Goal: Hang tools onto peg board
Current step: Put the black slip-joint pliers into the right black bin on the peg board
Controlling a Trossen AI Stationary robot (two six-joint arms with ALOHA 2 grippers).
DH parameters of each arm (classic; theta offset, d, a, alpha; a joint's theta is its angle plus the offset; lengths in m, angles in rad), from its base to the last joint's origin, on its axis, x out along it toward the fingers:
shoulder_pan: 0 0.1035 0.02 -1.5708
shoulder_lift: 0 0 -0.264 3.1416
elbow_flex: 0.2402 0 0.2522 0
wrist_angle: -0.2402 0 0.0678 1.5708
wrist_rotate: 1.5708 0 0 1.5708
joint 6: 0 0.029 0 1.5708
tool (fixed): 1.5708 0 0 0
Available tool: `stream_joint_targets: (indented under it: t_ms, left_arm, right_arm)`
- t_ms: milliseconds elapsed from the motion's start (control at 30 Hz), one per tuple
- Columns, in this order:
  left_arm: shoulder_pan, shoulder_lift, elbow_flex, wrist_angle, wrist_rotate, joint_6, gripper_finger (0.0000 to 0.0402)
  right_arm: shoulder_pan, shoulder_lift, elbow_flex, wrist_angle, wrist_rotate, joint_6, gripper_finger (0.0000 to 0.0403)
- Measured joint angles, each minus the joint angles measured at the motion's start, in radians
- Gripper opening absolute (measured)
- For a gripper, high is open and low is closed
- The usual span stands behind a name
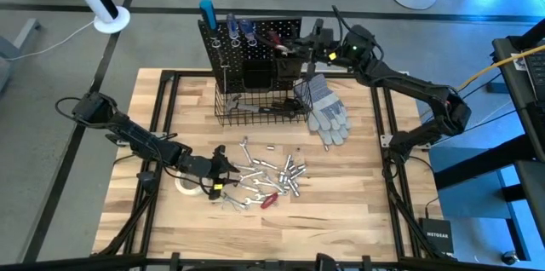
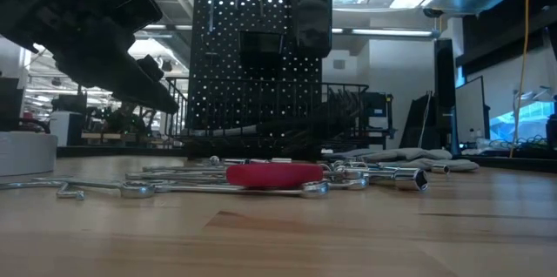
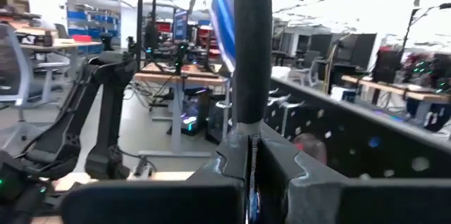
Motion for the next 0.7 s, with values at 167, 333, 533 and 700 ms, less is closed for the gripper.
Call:
stream_joint_targets:
  t_ms: [167,333,533,700]
  left_arm:
    - [0.0,0.0,0.0,0.001,0.0,0.001,0.0155]
    - [0.0,0.0,0.0,0.002,0.0,0.001,0.0155]
    - [0.0,0.0,0.0,0.003,0.0,0.008,0.0155]
    - [0.0,0.0,0.0,0.003,0.0,0.008,0.0155]
  right_arm:
    - [-0.002,0.015,0.0,-0.015,-0.008,0.013,0.0016]
    - [-0.007,0.015,0.0,-0.024,-0.009,0.014,0.0016]
    - [-0.006,0.012,0.003,-0.071,0.018,-0.031,0.0017]
    - [-0.008,0.013,0.0,-0.106,0.044,-0.042,0.0017]
